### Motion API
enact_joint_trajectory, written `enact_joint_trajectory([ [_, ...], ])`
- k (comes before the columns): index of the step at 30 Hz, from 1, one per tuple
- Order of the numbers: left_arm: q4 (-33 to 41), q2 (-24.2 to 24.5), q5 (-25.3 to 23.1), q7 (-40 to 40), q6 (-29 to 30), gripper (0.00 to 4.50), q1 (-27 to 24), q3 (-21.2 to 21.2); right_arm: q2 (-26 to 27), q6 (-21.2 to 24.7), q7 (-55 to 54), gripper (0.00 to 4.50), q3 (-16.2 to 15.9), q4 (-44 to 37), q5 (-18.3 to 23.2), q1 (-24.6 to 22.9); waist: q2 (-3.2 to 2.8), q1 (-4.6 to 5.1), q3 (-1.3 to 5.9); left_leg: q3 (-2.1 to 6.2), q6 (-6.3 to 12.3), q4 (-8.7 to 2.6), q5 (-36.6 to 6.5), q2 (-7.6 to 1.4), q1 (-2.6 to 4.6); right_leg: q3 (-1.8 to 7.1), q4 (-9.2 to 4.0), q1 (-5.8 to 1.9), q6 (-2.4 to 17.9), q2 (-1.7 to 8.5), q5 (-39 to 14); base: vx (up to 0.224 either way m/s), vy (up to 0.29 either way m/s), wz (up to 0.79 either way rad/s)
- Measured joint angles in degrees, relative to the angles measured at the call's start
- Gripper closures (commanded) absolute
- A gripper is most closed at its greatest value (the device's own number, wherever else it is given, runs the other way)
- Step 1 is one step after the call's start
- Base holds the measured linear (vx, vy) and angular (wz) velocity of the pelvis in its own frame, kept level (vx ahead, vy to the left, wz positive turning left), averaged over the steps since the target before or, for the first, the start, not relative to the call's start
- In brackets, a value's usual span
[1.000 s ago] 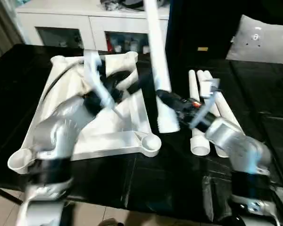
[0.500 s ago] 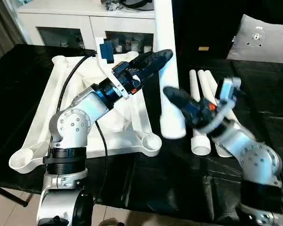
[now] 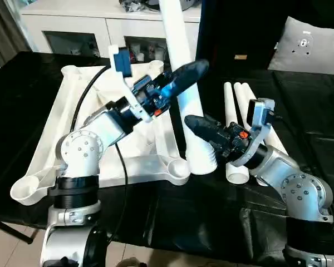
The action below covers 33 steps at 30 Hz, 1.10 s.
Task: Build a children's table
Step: Pick table leg
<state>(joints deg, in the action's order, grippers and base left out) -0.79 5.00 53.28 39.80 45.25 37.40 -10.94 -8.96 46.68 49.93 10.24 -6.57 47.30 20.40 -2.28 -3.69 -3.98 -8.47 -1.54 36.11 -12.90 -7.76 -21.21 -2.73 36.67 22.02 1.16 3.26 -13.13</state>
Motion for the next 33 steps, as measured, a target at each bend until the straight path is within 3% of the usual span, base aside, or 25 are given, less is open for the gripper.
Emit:
enact_joint_trajectory([
  [15,1.10,1.66,-0.24,1.19,-0.86,0.37,-1.58,1.30,-0.90,-1.32,-0.29,2.66,-1.94,0.01,-0.81,-0.11,0.00,0.02,0.00,0.00,0.00,-0.21,0.01,0.00,-0.01,-0.04,-0.17,0.00,0.00,0.00,0.00,0.000,0.000,0.00],
  [17,1.45,2.55,-3.04,1.81,-2.97,0.37,-1.67,2.70,-0.91,-2.11,-0.83,2.66,-2.42,0.13,-1.22,-0.11,0.00,0.02,0.00,0.00,0.00,-0.24,0.01,0.00,0.00,-0.04,-0.19,0.00,0.00,0.00,0.00,0.000,0.000,0.00],
  [20,1.80,6.15,-12.21,4.04,-11.02,0.37,-2.39,8.02,-1.16,-3.00,-1.43,2.66,-3.33,0.65,-2.77,-0.12,-0.01,0.05,0.00,0.00,0.03,-0.31,0.03,0.00,0.00,-0.06,-0.29,-0.01,-0.06,0.00,0.04,0.000,0.000,0.00],
  [23,1.31,8.12,-18.08,5.59,-16.37,0.37,-3.09,11.19,-1.33,-3.74,-1.93,2.66,-3.91,1.13,-3.68,-0.17,-0.01,0.13,0.00,0.00,0.02,-0.33,0.03,0.00,-0.03,-0.07,-0.34,-0.01,-0.08,0.00,0.05,0.000,0.000,0.00],
  [33,-0.21,10.17,-24.35,8.07,-24.23,0.37,-3.77,13.47,-1.56,-4.97,-1.93,2.66,-5.23,1.31,-4.75,-0.47,-0.01,0.13,0.01,0.00,0.03,-0.34,0.04,0.00,-0.04,-0.08,-0.36,-0.01,-0.04,0.00,0.09,0.000,0.000,0.00],
])
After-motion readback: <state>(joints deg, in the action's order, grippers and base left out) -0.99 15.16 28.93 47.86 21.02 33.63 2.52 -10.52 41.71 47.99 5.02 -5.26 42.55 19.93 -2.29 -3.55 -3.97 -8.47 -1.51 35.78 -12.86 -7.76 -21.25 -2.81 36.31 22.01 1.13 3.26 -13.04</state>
